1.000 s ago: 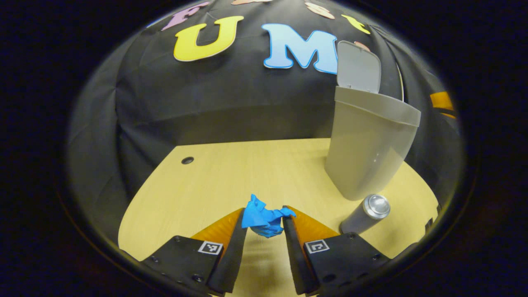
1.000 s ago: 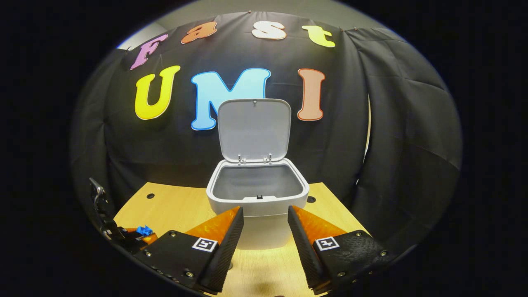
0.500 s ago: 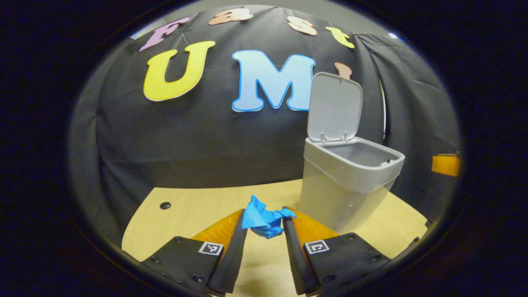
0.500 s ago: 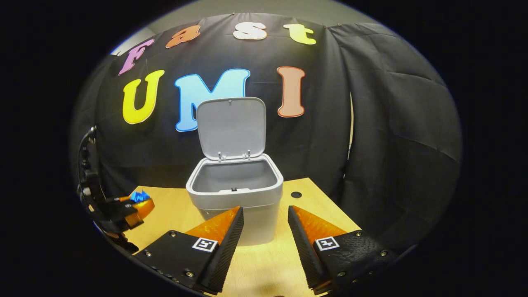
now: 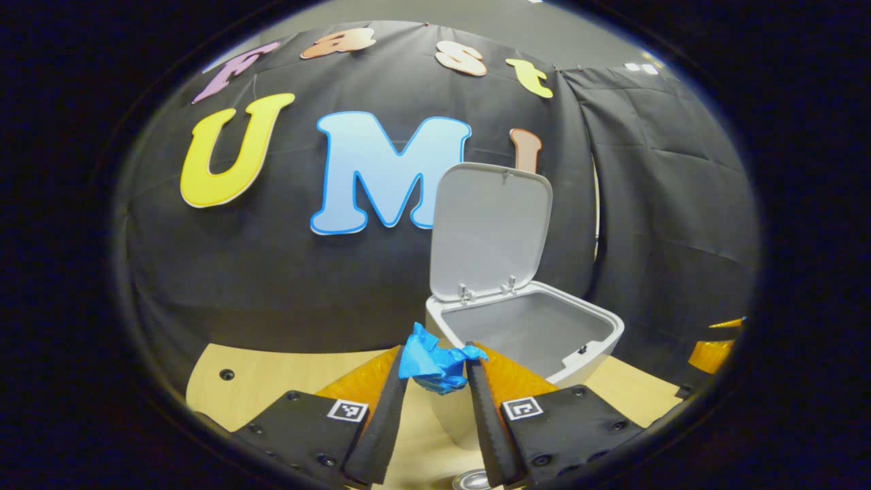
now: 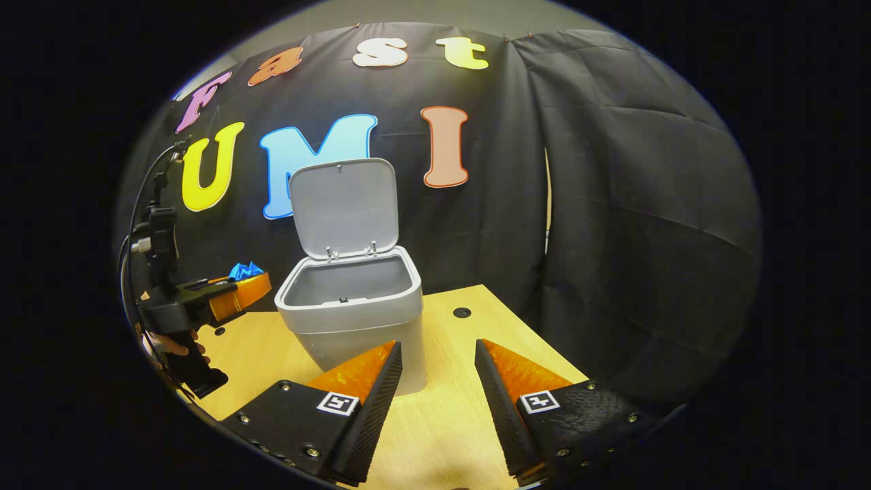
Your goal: Press the lid of the desktop garbage bin to open it, pick up the crumpled paper on the desktop and throw it into the bin, then pick up the pop can on the desktop and drop it into the bin, and finally close the garbage bin lid.
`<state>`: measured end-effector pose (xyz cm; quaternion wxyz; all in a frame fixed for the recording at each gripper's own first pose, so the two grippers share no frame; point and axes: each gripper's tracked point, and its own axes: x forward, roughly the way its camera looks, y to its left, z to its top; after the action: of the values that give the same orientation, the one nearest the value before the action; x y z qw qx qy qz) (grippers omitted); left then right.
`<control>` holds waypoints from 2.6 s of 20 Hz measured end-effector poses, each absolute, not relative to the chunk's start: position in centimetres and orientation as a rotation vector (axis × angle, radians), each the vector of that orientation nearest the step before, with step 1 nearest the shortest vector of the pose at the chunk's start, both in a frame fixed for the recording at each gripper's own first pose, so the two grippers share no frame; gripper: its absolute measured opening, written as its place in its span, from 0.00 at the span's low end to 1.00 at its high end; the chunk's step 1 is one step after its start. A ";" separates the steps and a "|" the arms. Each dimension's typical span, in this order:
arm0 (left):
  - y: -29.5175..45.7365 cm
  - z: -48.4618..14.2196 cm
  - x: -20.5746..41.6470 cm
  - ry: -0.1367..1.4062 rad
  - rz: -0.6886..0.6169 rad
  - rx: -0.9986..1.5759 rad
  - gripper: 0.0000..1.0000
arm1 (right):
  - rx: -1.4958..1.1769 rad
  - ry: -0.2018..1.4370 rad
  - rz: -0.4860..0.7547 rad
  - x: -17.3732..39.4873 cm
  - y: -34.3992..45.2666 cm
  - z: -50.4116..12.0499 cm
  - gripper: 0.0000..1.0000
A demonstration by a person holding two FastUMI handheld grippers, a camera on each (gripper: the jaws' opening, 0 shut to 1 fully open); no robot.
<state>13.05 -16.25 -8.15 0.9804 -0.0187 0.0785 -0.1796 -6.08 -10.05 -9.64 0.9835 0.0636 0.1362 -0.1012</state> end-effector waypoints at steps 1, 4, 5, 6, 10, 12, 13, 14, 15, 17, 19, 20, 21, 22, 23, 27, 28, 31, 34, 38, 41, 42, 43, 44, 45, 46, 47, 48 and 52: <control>-17.3 -7.7 13.3 0.153 -0.378 -0.038 0.57 | 0.140 0.277 -0.207 -6.4 -10.1 -9.7 0.71; -19.9 -7.2 14.4 0.153 -0.409 -0.022 0.58 | 0.158 0.292 -0.220 -7.3 -10.2 -10.6 0.71; -20.7 -6.9 14.7 0.151 -0.421 -0.022 0.57 | 0.163 0.299 -0.225 -7.6 -10.3 -10.9 0.71; -21.5 -6.8 15.0 0.151 -0.430 -0.024 0.57 | 0.167 0.303 -0.232 -8.0 -10.4 -11.1 0.71; -22.7 -7.2 15.6 0.161 -0.436 -0.031 0.58 | 0.175 0.312 -0.254 -8.9 -11.0 -11.5 0.71; -23.1 -7.2 15.6 0.160 -0.443 -0.041 0.81 | 0.174 0.315 -0.265 -9.3 -11.5 -11.7 0.71; -23.0 -7.1 15.6 0.159 -0.441 -0.041 0.94 | 0.177 0.314 -0.269 -9.4 -11.7 -11.7 0.71; -22.8 -7.0 15.5 0.158 -0.437 -0.040 0.95 | 0.179 0.315 -0.270 -9.4 -11.8 -11.8 0.71; -22.5 -7.1 15.5 0.158 -0.433 -0.036 0.94 | 0.181 0.315 -0.270 -9.4 -11.7 -11.8 0.71; -21.9 -6.8 15.4 0.153 -0.426 -0.034 0.94 | 0.183 0.315 -0.260 -9.2 -11.4 -11.8 0.71; -21.0 -6.6 15.2 0.148 -0.415 -0.029 0.95 | 0.179 0.314 -0.245 -8.9 -10.9 -11.9 0.71; -20.5 -6.5 15.0 0.146 -0.407 -0.026 0.95 | 0.176 0.312 -0.236 -8.8 -10.6 -11.8 0.71; -20.0 -6.4 14.9 0.144 -0.399 -0.024 0.95 | 0.174 0.311 -0.226 -8.5 -10.3 -11.6 0.71; -19.4 -6.3 14.8 0.142 -0.390 -0.022 0.95 | 0.173 0.309 -0.216 -8.3 -9.9 -11.6 0.71; -18.8 -6.2 14.7 0.139 -0.382 -0.022 0.95 | 0.172 0.307 -0.206 -8.1 -9.5 -11.5 0.71; -15.8 -5.7 14.0 0.131 -0.339 -0.021 0.94 | 0.160 0.310 -0.157 -7.4 -8.0 -11.7 0.71; -14.9 -5.7 13.8 0.129 -0.324 -0.020 0.94 | 0.156 0.312 -0.141 -7.2 -7.5 -11.8 0.71; -11.4 -5.5 13.0 0.126 -0.267 -0.018 0.94 | 0.144 0.323 -0.082 -6.3 -5.6 -12.2 0.71; -7.4 -5.7 12.2 0.128 -0.200 -0.013 0.94 | 0.126 0.332 -0.014 -5.3 -3.4 -12.6 0.71; -1.6 -5.7 10.4 0.128 -0.093 -0.012 0.95 | 0.095 0.353 0.096 -3.7 0.6 -13.7 0.71; 1.8 -5.8 9.2 0.131 -0.028 -0.018 0.94 | 0.067 0.374 0.159 -2.9 3.0 -14.9 0.71; 2.8 -5.9 8.7 0.133 -0.009 -0.020 0.94 | 0.057 0.386 0.183 -2.6 3.7 -15.4 0.71; 3.8 -6.0 8.3 0.134 0.011 -0.021 0.94 | 0.047 0.399 0.207 -2.5 4.6 -16.1 0.72; 4.7 -6.0 7.8 0.135 0.030 -0.023 0.94 | 0.036 0.412 0.226 -2.4 5.4 -16.7 0.77; 5.7 -6.2 7.4 0.138 0.048 -0.024 0.94 | 0.026 0.423 0.245 -2.3 6.0 -17.3 0.78; 6.5 -6.3 6.9 0.140 0.066 -0.026 0.94 | 0.016 0.434 0.261 -2.2 6.6 -17.7 0.79; 7.2 -6.4 6.6 0.142 0.081 -0.028 0.94 | 0.007 0.445 0.275 -2.2 7.2 -18.3 0.79; 8.0 -6.5 6.1 0.144 0.096 -0.030 0.94 | 0.003 0.457 0.295 -2.1 7.8 -18.8 0.80; 10.5 -6.7 4.4 0.148 0.154 -0.036 0.95 | -0.044 0.502 0.352 -1.8 9.7 -20.9 0.96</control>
<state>4.41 10.46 -6.72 0.9941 -0.0179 0.0740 0.0767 -1.80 9.72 -20.95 0.9531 -0.0215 0.2471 0.1734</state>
